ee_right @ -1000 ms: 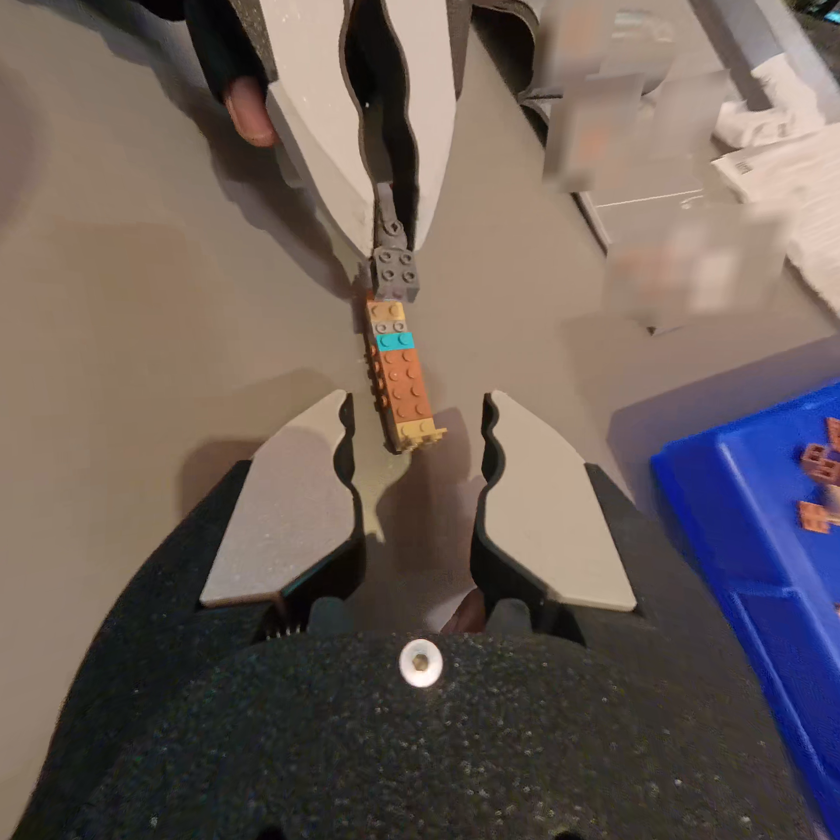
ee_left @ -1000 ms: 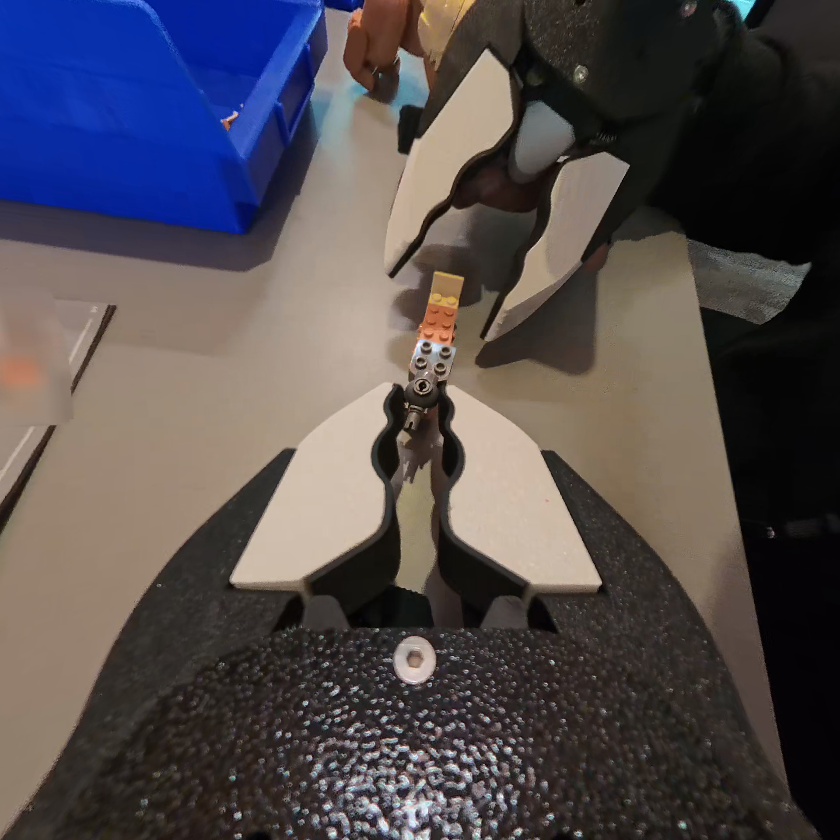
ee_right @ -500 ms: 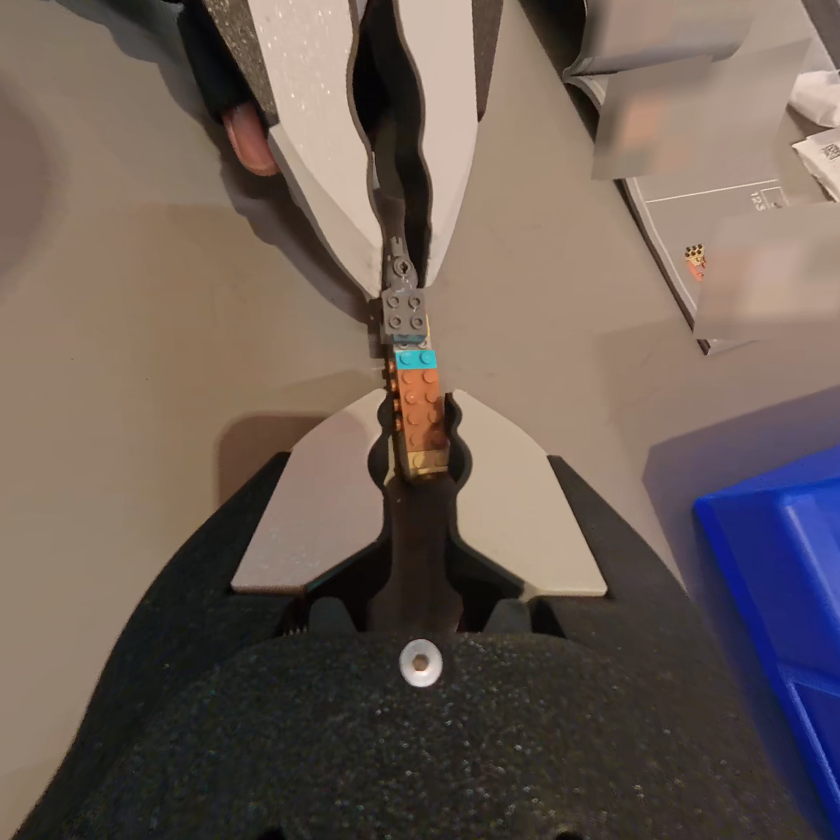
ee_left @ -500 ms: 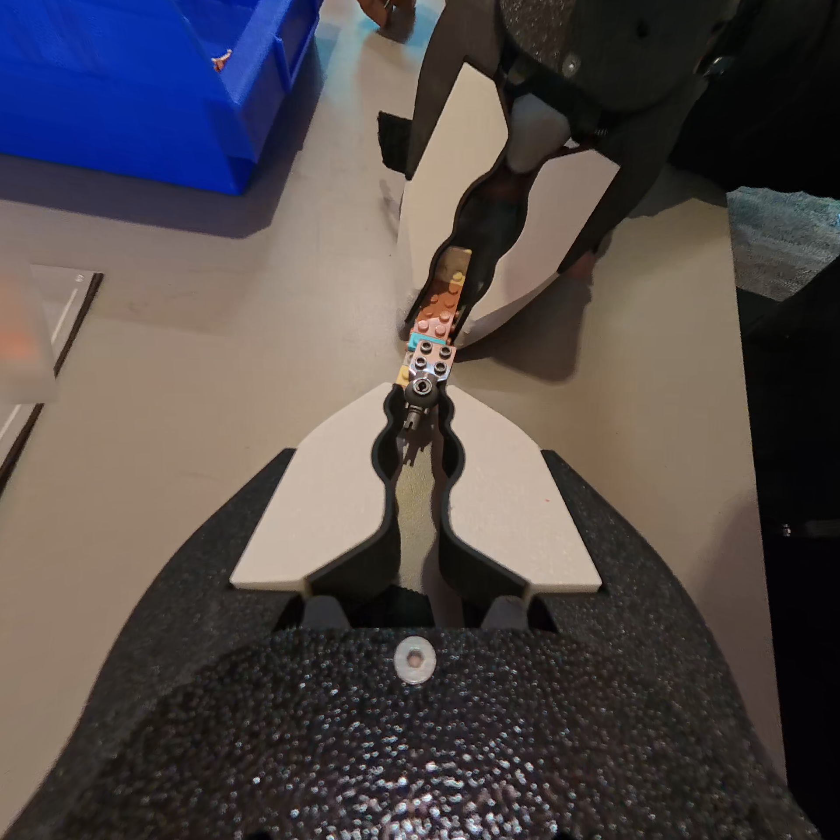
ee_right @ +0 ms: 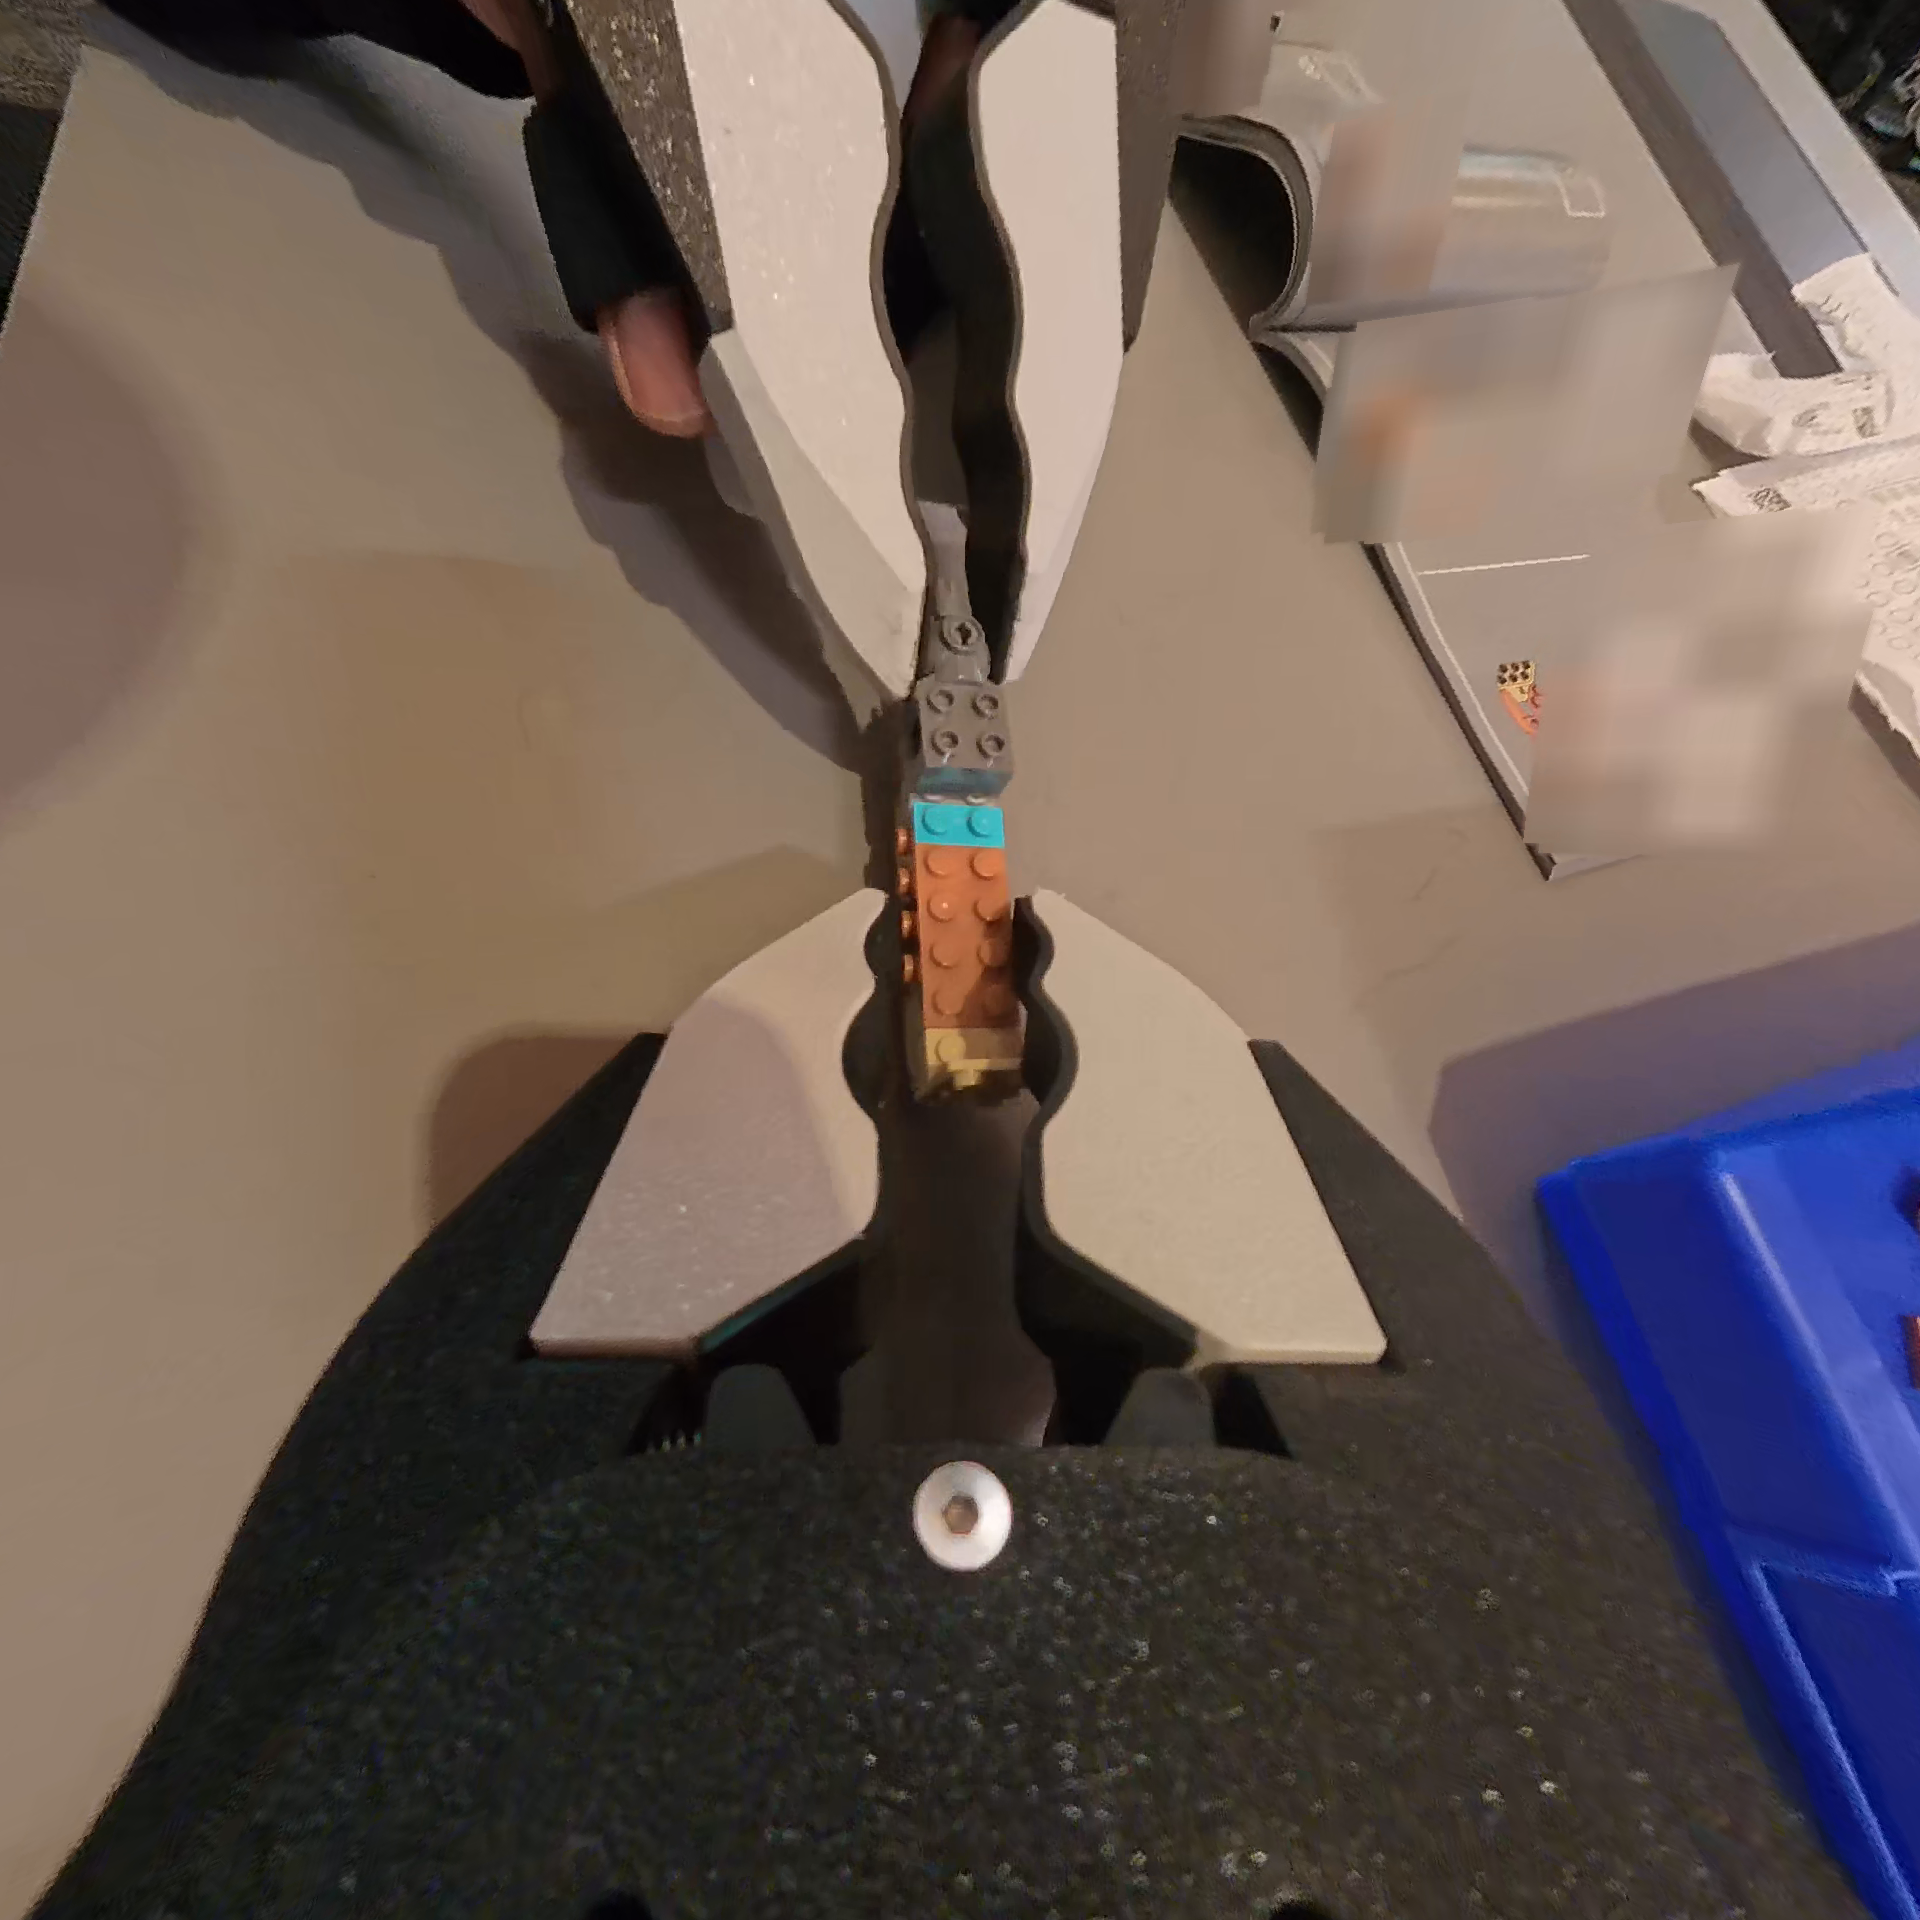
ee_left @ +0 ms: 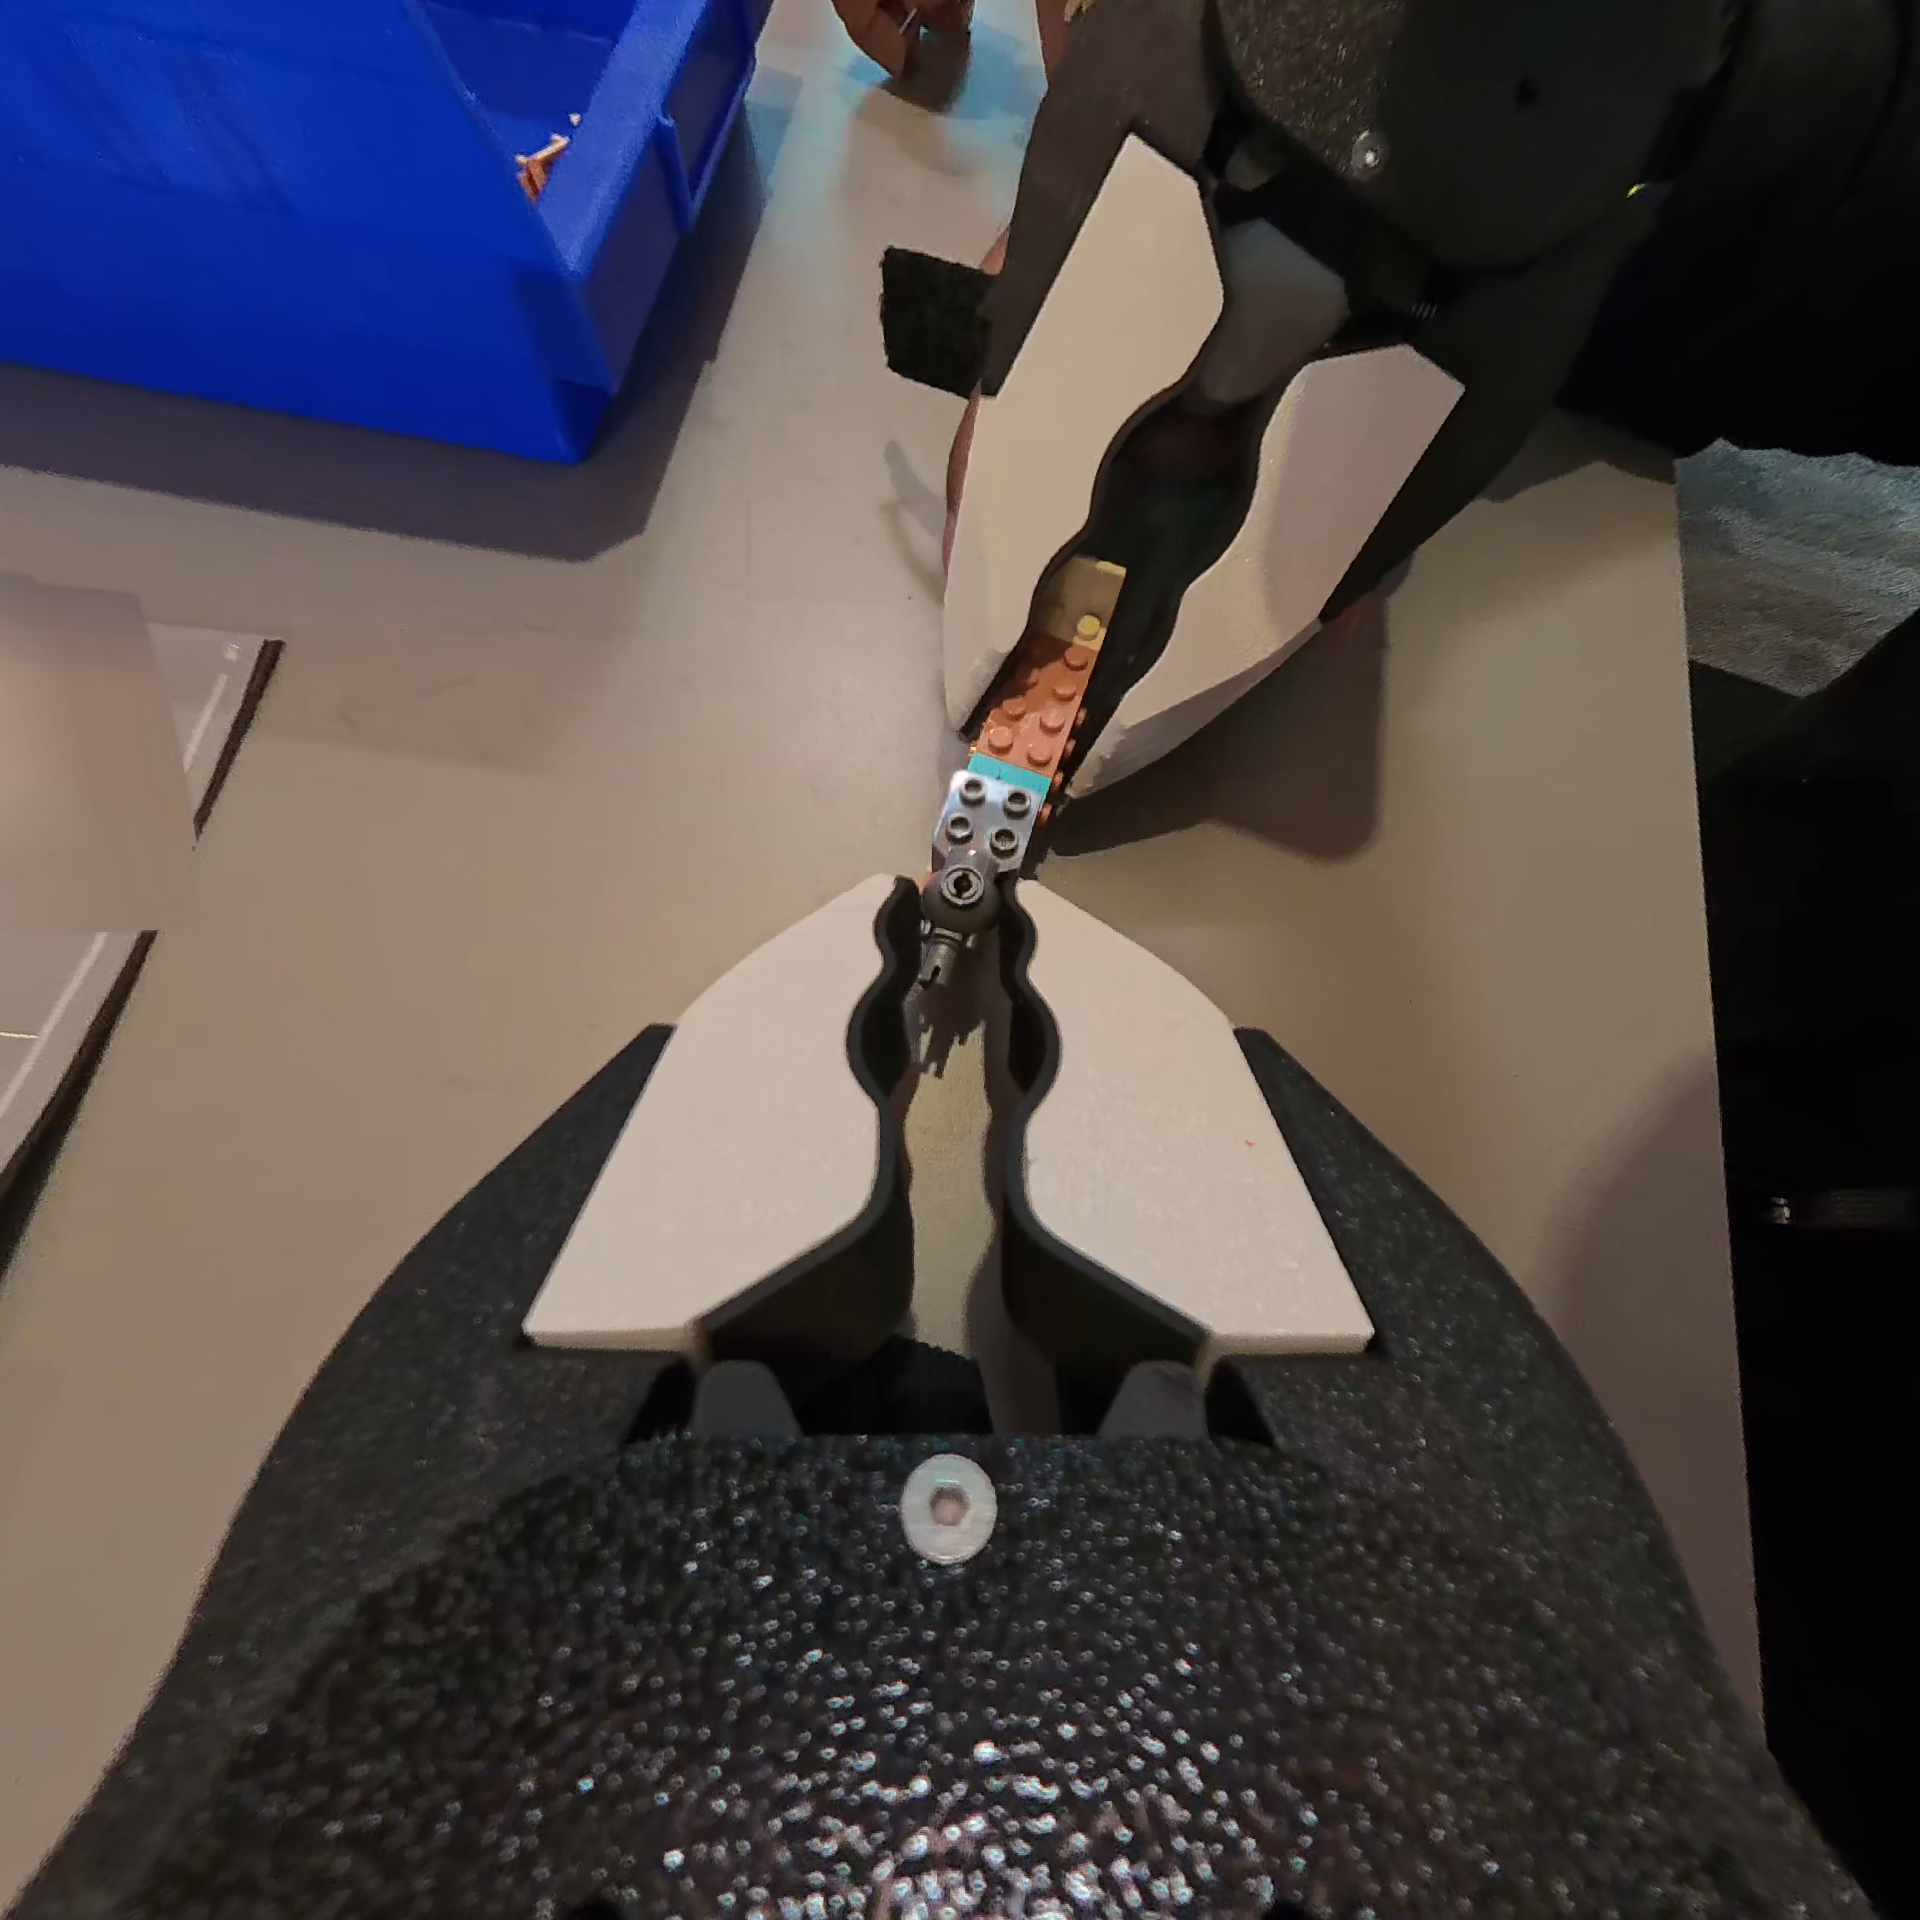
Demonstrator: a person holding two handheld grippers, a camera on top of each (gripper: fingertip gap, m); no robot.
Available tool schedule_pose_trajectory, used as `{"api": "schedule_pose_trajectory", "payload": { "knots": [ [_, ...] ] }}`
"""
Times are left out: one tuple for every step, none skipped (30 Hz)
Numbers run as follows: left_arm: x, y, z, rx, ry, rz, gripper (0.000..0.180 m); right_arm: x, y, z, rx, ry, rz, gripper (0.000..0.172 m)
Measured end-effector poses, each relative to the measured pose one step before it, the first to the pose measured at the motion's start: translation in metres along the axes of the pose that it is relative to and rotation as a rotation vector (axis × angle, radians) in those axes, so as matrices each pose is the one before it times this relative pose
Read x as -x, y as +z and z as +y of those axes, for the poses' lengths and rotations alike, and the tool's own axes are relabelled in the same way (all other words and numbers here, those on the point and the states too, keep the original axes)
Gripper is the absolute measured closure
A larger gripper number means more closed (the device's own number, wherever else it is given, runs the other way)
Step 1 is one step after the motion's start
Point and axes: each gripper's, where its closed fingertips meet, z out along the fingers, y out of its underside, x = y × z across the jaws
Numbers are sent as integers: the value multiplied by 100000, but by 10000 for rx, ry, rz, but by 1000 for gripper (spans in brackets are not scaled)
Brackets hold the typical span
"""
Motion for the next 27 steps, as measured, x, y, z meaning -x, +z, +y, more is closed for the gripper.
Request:
{"api": "schedule_pose_trajectory", "payload": {
  "knots": [
    [-35,-65,-10,87,73,-24,167,14,-50,-71,-58,-35,7,152],
    [-20,-67,-36,81,98,-53,167,15,-13,-78,-62,-31,8,152],
    [15,-67,-55,75,117,-84,167,9,-7,-71,-46,-30,14,152],
    [33,-74,-66,74,121,-102,167,30,10,-79,-37,-33,2,152],
    [17,-56,-50,87,128,-88,166,44,25,-84,-41,-36,-4,152],
    [-21,-26,18,115,125,-54,166,44,29,-96,-38,-21,0,152],
    [-56,-2,65,143,113,-21,167,45,36,-50,-8,-21,-5,152],
    [-11,2,72,147,102,-36,167,4,30,11,16,-30,23,152],
    [0,2,61,117,91,-32,167,9,12,-7,0,-19,9,152],
    [-26,-19,-19,51,64,-11,167,8,-21,-25,-19,1,-5,152],
    [-25,-35,-74,7,40,-7,167,-28,-28,-18,-26,17,12,152],
    [-24,-22,-60,4,30,2,167,-30,-39,-26,-35,25,9,152],
    [-3,-7,-16,30,26,-6,166,-6,-24,-17,-24,19,-9,152],
    [5,-6,-7,24,19,-3,166,-4,-10,-9,-10,6,-4,152],
    [5,6,1,32,-6,1,166,-4,5,9,1,-3,3,152],
    [-8,7,15,33,0,5,166,6,-1,-2,2,-10,0,152],
    [-21,0,40,41,7,17,166,14,3,-13,-3,-17,0,152],
    [-17,-2,20,29,19,5,166,-1,-3,-13,-12,-9,9,152],
    [-11,-4,17,22,24,1,166,-10,-23,-19,-17,10,3,152],
    [-35,4,28,30,13,15,166,-13,-7,-29,-23,18,-3,152],
    [-43,2,23,18,3,29,165,-20,-22,-16,-18,18,5,152],
    [-44,12,-14,-3,-1,19,165,-15,-9,-3,-4,11,1,152],
    [-43,8,-13,-8,5,21,165,2,0,0,0,-2,-3,152],
    [8,12,5,3,-2,-5,165,5,6,3,-1,-10,3,152],
    [20,-1,-14,-3,-20,-9,165,33,-4,-9,-1,-16,-7,152],
    [38,4,-12,6,-40,-16,163,22,8,-5,-3,-19,-5,152],
    [48,9,20,21,-21,-21,162,16,1,-9,0,-16,-1,152]
  ]
}}
